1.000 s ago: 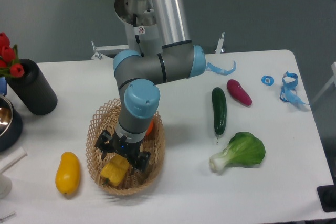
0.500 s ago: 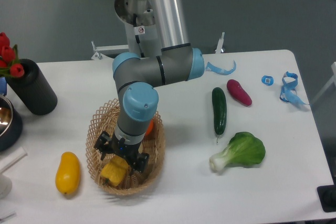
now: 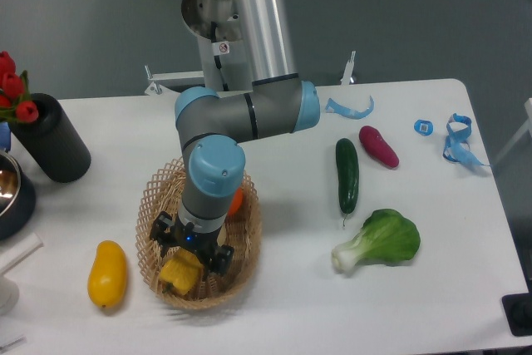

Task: Pick up the yellow pepper from the basket
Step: 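Lower the open gripper around the yellow pepper and close on it, then lift the held yellow pepper up out of the basket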

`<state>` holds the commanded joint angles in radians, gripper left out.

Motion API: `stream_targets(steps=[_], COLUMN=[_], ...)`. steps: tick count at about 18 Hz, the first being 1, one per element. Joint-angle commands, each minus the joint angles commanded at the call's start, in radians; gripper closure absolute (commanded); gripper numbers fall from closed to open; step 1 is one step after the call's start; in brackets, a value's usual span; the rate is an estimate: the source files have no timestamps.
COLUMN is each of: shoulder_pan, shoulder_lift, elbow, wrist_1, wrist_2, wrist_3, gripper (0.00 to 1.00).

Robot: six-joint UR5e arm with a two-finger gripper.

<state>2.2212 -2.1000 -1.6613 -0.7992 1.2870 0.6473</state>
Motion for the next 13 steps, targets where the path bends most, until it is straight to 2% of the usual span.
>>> stream_targets(steps=[3,5,8,13], shoulder_pan=[0.0,0.0,0.0,0.009], shoulder_lift=[0.003,0.006,0.012,0.051], elbow=[-0.002,0.0,0.0,0.006], wrist_1=[0.0,0.0,-0.002,-0.002], wrist_2=[0.0,0.0,-0.002,-0.003], wrist_3=[0.0,0.0,-0.002,0.003], gripper=[0.41,0.46,0.62,0.64])
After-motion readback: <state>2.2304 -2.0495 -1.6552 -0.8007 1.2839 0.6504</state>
